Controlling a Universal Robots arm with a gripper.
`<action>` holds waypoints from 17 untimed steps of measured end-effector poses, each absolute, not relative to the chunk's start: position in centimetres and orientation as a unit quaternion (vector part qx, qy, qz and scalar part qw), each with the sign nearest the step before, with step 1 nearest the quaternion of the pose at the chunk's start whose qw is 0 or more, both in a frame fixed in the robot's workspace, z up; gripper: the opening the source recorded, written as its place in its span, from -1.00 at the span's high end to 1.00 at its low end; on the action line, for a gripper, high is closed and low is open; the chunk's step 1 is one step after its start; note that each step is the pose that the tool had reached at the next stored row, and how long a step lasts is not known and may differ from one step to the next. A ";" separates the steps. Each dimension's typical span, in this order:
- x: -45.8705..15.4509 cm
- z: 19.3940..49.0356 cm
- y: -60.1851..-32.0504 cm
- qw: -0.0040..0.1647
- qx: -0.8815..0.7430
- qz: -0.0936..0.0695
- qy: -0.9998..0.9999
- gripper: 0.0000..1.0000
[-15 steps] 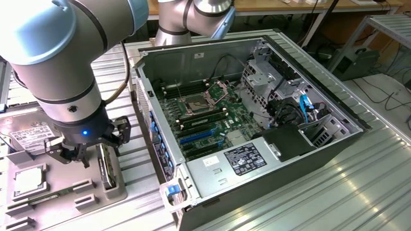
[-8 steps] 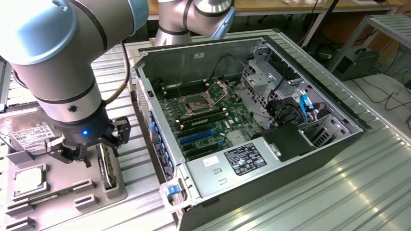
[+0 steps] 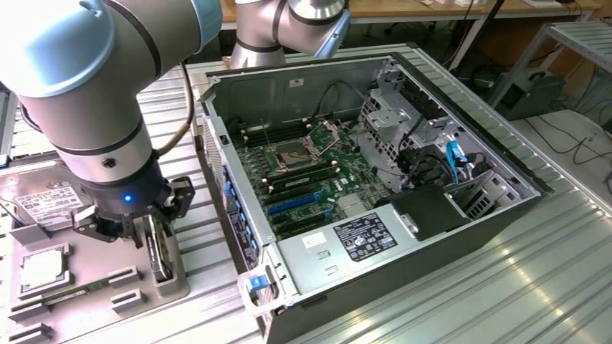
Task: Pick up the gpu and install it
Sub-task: 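Pick up the gpu and move the gpu toward the slot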
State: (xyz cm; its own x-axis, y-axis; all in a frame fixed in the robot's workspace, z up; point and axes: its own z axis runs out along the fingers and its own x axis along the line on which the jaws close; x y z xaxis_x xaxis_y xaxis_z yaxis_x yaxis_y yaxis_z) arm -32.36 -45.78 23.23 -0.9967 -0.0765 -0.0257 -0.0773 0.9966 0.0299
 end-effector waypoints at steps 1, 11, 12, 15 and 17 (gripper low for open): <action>-32.4 23.2 -45.8 0.012 -0.038 0.015 0.999 0.10; -32.4 23.2 -45.8 0.013 -0.038 0.015 0.999 0.27; -32.4 23.2 -45.8 0.013 -0.038 0.015 0.999 0.27; -32.4 23.2 -45.8 0.013 -0.038 0.015 0.999 0.44; -32.4 23.2 -45.8 0.013 -0.038 0.015 0.999 0.44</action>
State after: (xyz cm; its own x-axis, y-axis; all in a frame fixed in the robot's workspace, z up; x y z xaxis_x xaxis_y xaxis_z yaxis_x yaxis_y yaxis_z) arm -32.38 -45.81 23.22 -0.9968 -0.0761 -0.0262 -0.0769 0.9966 0.0299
